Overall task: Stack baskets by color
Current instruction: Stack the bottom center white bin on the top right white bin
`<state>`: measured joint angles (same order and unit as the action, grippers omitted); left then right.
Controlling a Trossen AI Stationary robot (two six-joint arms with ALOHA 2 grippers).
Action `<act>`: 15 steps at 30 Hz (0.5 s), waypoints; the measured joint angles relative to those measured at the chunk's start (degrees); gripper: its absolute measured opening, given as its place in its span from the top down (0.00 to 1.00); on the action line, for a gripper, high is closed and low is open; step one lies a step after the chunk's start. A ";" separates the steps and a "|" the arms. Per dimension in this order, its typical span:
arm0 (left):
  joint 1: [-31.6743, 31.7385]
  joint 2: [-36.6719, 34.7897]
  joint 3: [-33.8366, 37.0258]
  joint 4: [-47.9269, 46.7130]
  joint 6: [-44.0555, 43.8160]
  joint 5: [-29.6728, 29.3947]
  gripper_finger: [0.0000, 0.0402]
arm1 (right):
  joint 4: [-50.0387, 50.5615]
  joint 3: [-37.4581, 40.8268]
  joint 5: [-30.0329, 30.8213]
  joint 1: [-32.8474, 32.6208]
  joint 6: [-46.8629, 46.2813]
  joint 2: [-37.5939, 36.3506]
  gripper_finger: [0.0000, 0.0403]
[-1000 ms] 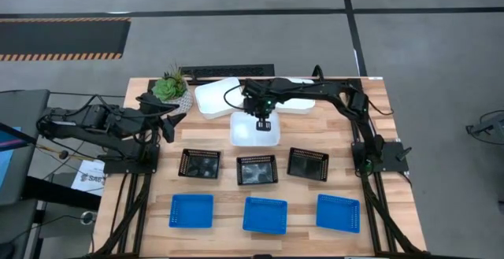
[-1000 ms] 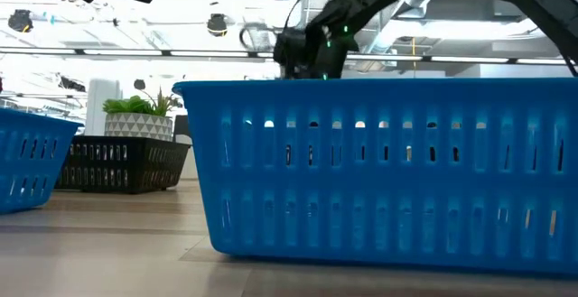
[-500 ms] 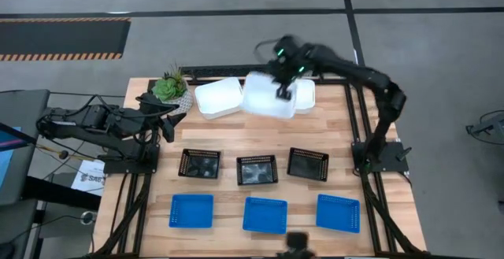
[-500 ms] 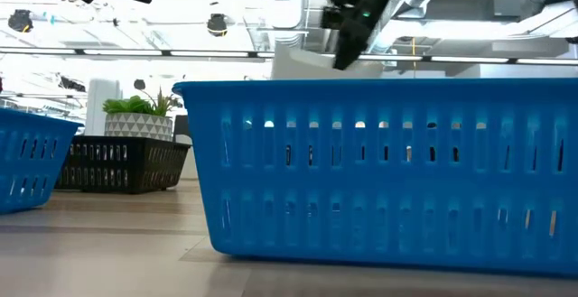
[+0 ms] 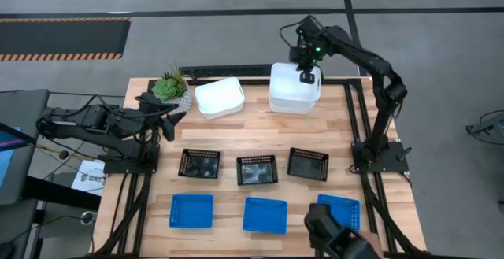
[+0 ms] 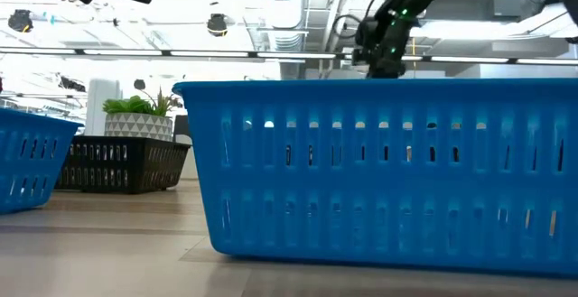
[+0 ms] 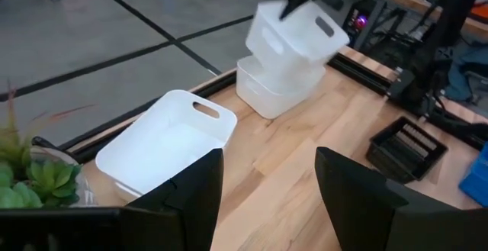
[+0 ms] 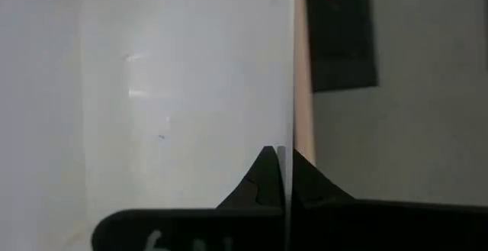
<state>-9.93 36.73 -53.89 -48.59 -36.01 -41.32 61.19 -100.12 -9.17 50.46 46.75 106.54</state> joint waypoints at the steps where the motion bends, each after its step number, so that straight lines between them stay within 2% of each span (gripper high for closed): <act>1: 0.00 0.00 0.00 -0.02 -0.22 -0.40 0.51 | -0.17 0.00 -0.02 -0.09 0.14 0.92 1.00; 9: 0.02 -0.02 0.00 -0.01 -1.46 -0.72 0.51 | 0.04 0.00 -0.04 0.12 1.61 6.24 1.00; 15: 0.01 -0.04 0.00 -0.01 -1.42 -1.28 0.51 | 0.41 0.00 -0.08 1.88 1.37 5.26 1.00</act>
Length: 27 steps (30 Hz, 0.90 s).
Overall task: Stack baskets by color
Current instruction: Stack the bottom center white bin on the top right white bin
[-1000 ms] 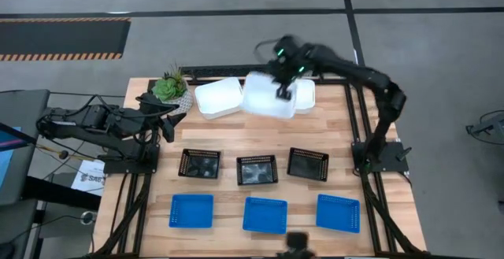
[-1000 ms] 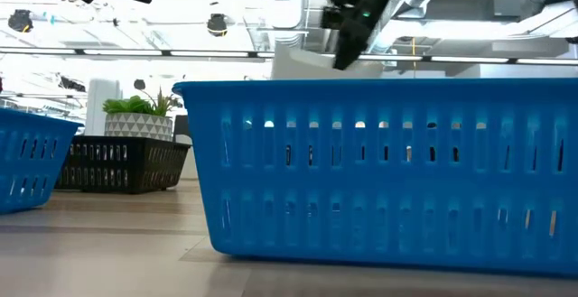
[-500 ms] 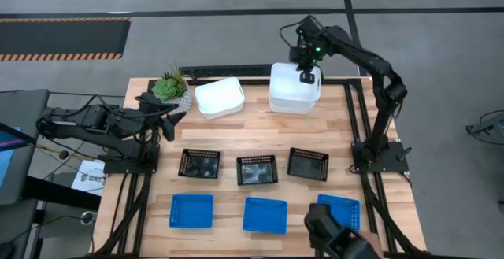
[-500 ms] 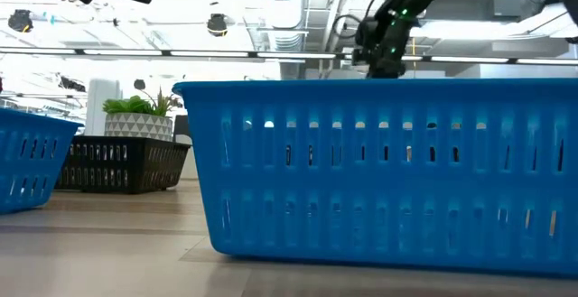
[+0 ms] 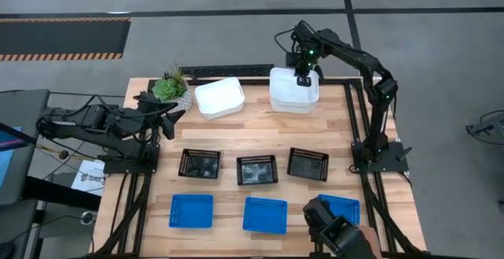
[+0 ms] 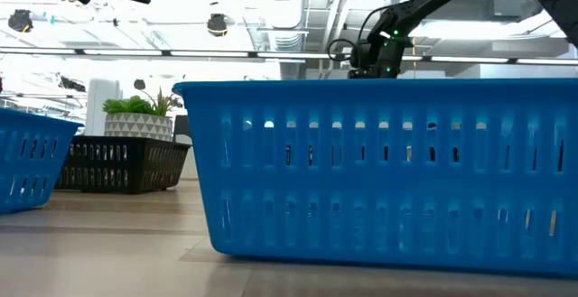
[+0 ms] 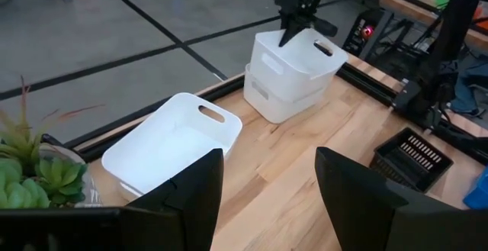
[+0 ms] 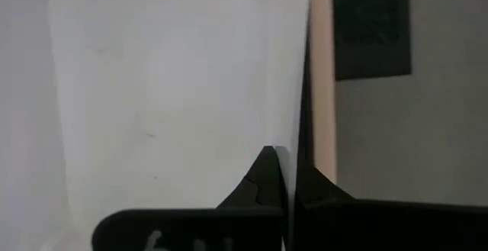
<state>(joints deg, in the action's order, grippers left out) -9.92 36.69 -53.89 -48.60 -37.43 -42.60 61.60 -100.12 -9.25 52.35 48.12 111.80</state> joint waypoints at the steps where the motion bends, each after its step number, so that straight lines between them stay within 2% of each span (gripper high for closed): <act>1: -0.01 0.00 0.00 0.00 0.00 -0.08 0.51 | 0.20 0.00 0.06 0.30 0.01 -0.50 1.00; 18: -0.01 0.02 0.00 -0.01 0.46 -0.27 0.51 | 1.47 0.00 -0.02 2.55 -0.02 -1.70 1.00; 27: -0.01 0.02 0.00 -0.01 0.28 -0.27 0.51 | 1.33 0.00 0.01 5.02 -0.74 -5.72 1.00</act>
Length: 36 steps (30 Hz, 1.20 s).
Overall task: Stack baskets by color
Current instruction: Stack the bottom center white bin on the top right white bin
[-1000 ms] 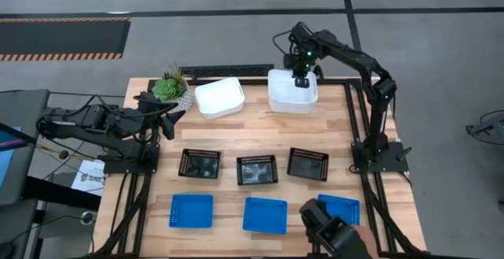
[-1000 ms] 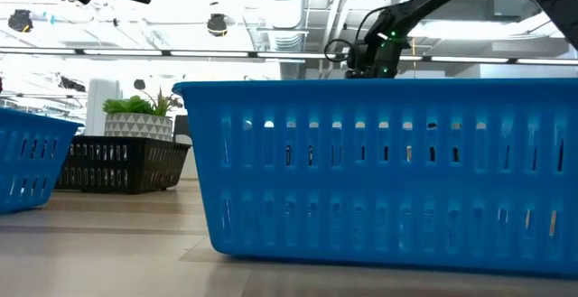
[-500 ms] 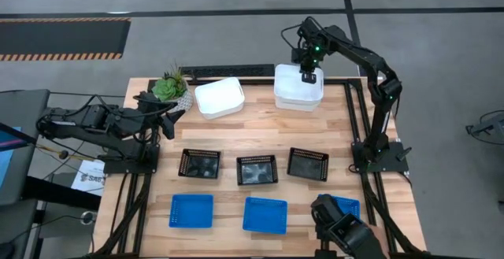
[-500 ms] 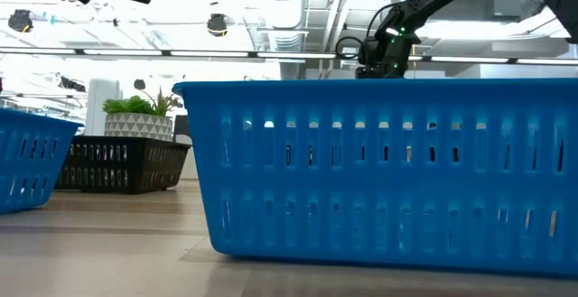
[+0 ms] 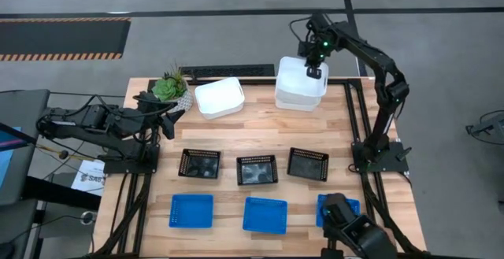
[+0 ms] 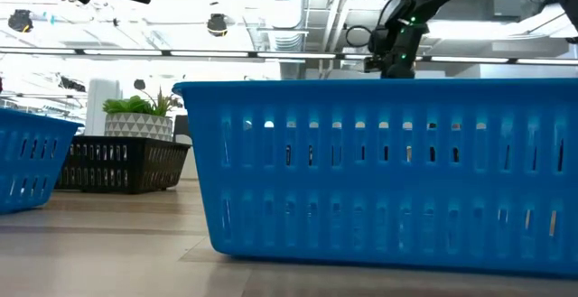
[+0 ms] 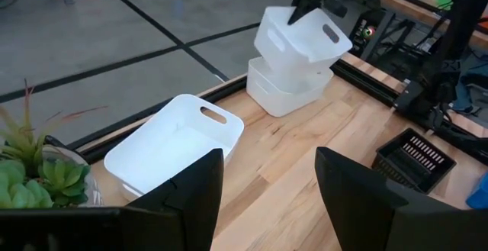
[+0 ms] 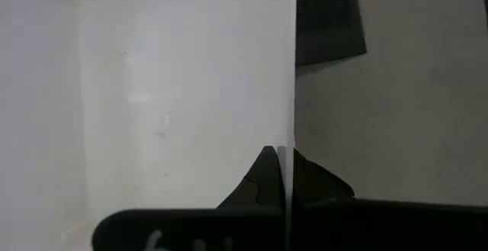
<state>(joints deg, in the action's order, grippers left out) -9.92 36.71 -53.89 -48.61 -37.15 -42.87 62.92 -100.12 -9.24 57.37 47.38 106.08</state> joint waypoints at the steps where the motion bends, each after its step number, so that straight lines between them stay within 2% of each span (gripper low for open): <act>1: -0.01 0.00 0.00 0.00 0.00 0.00 0.51 | 0.06 0.00 -0.23 0.27 -0.25 -0.31 1.00; 13: 0.01 0.00 0.00 -0.01 0.00 0.00 0.51 | 0.32 0.20 -1.79 0.15 -1.49 3.78 1.00; 21: 0.01 0.00 0.00 -0.05 0.00 -0.02 0.51 | 2.21 0.17 -1.57 1.26 -1.03 3.87 1.00; 36: 0.01 0.02 0.00 -0.54 -0.04 -1.07 0.51 | -1.44 1.39 -1.40 0.61 -0.14 3.92 1.00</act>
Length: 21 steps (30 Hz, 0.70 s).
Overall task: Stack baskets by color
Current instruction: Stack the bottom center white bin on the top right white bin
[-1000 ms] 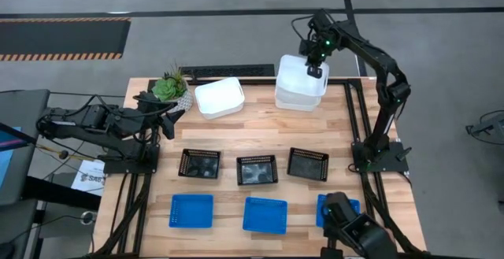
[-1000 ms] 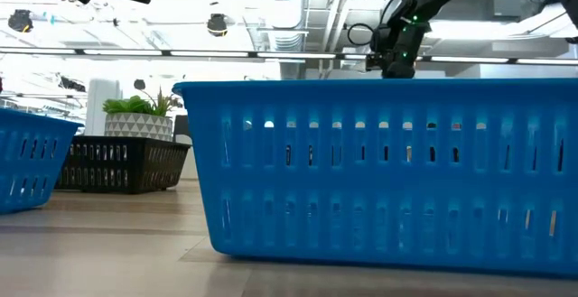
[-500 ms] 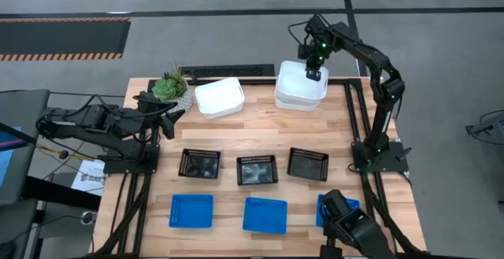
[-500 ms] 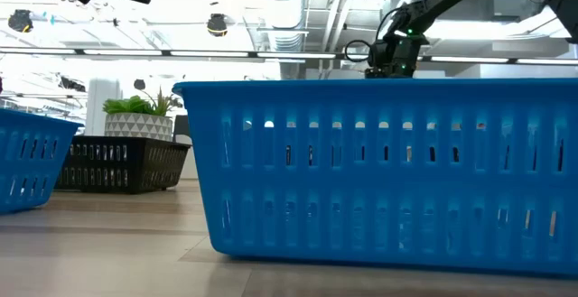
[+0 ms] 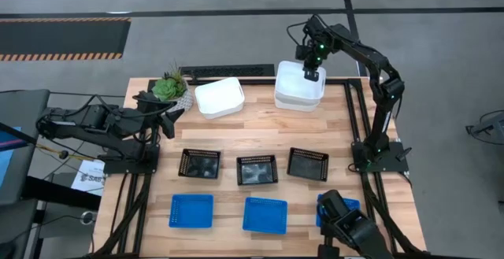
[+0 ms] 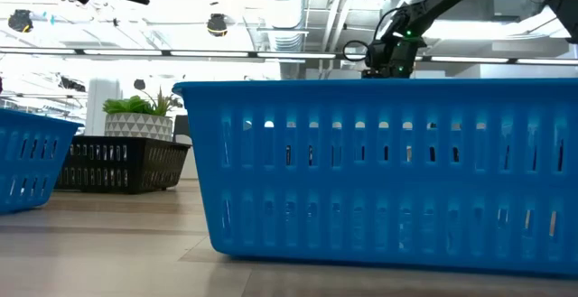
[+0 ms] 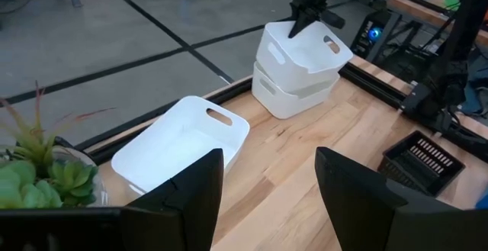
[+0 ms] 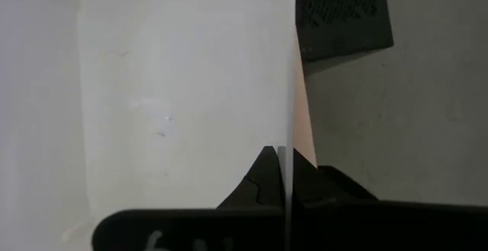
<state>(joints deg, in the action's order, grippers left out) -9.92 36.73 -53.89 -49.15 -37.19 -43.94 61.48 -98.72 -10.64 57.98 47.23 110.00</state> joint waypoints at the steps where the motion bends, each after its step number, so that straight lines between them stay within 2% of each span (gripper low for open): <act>1: -0.02 0.00 0.00 0.00 0.00 0.02 0.51 | 0.48 0.00 -0.04 0.02 -0.11 0.00 1.00; 16: 0.00 0.00 0.00 -0.04 0.35 0.00 0.51 | 1.75 0.00 -1.50 -0.47 0.04 0.09 1.00; 21: 0.00 -0.02 0.00 -0.07 0.28 0.00 0.51 | 1.60 0.00 -0.76 -1.07 0.65 2.56 1.00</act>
<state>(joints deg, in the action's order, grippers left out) -9.92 36.71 -53.89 -49.21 -36.91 -43.94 63.09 -98.72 -11.40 56.91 47.89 112.55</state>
